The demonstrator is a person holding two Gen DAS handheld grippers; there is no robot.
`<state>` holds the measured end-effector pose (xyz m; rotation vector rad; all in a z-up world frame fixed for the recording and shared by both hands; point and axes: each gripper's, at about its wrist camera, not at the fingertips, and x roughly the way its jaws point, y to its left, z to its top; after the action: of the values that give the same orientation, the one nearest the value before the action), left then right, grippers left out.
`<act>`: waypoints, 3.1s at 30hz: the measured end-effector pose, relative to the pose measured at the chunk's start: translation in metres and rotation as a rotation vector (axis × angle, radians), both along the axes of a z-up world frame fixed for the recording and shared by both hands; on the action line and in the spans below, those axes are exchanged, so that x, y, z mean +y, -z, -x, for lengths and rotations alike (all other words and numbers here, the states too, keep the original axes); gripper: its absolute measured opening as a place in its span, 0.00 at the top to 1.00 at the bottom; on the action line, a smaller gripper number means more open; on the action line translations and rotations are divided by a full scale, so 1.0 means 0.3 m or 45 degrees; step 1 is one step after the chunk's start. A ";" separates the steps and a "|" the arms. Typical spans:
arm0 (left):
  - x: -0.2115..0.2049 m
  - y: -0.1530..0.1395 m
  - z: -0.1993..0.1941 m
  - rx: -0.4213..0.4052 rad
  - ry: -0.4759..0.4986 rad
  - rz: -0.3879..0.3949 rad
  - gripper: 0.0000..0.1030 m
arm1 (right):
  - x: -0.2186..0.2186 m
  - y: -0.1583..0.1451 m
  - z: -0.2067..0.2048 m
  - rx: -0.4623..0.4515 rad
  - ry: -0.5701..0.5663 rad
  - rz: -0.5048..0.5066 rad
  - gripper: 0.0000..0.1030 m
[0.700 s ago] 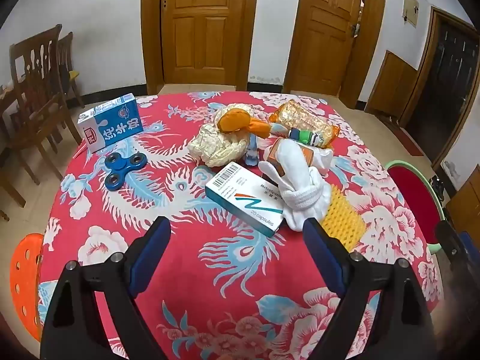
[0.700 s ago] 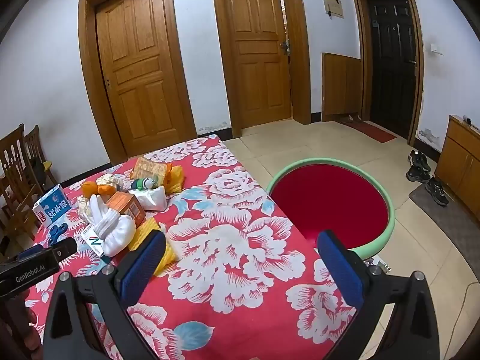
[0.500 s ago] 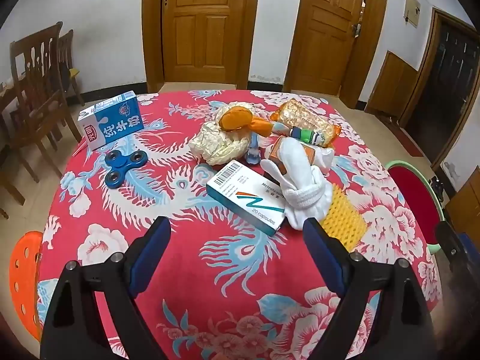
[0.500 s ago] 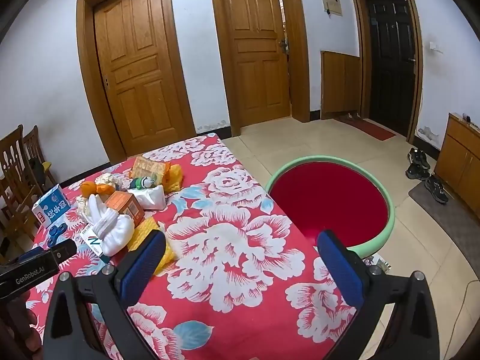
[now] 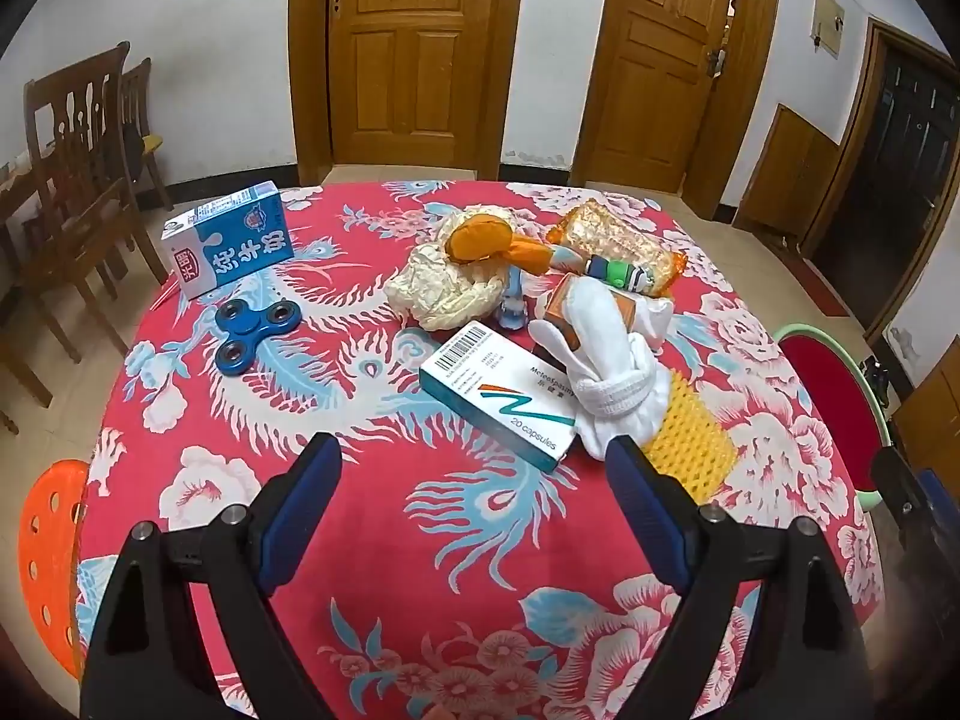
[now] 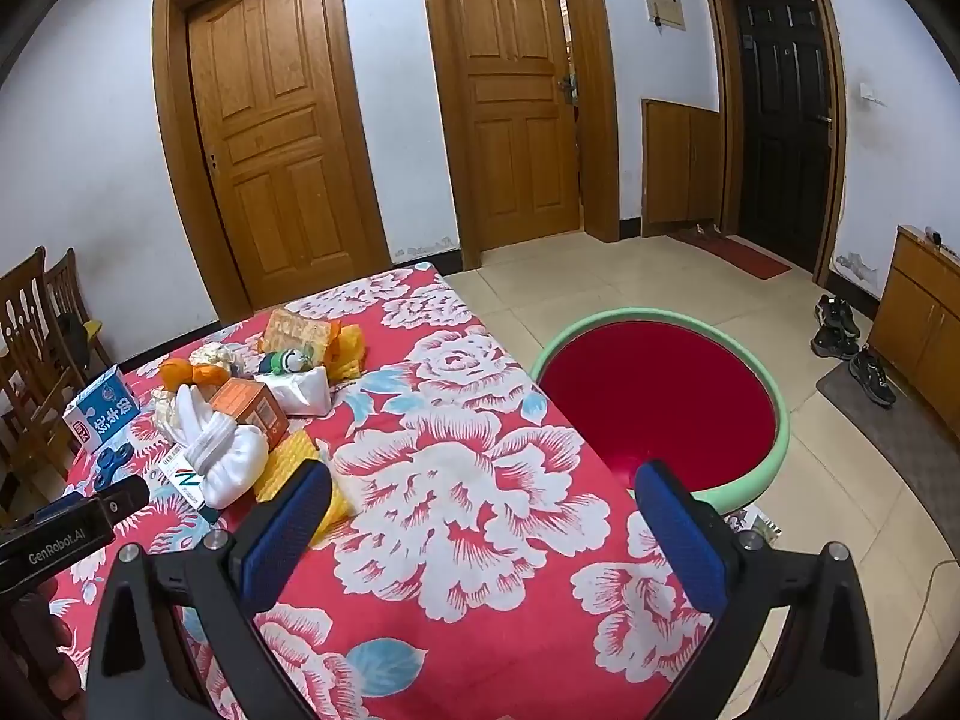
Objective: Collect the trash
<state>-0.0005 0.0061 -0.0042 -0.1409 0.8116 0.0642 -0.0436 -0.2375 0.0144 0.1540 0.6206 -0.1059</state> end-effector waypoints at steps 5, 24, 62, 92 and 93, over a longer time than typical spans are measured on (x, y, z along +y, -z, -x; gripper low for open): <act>0.000 0.000 0.001 0.000 0.000 0.000 0.13 | -0.001 -0.001 0.004 0.001 -0.001 0.002 0.00; 0.001 -0.001 0.000 0.002 -0.002 -0.002 0.13 | 0.005 -0.002 0.007 0.005 -0.003 0.004 0.00; 0.005 -0.002 0.002 0.001 -0.002 -0.003 0.13 | 0.004 -0.003 0.007 0.010 -0.001 0.006 0.00; 0.181 -0.059 -0.165 -0.014 0.080 -0.011 0.13 | 0.159 -0.018 -0.084 0.105 -0.087 0.036 0.00; 0.184 -0.058 -0.175 -0.015 0.083 -0.015 0.13 | 0.174 -0.018 -0.091 0.109 -0.089 0.039 0.00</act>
<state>0.0520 0.0612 0.0132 -0.1035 0.8030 0.0064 -0.0164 -0.1853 0.0198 0.0987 0.7085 -0.0546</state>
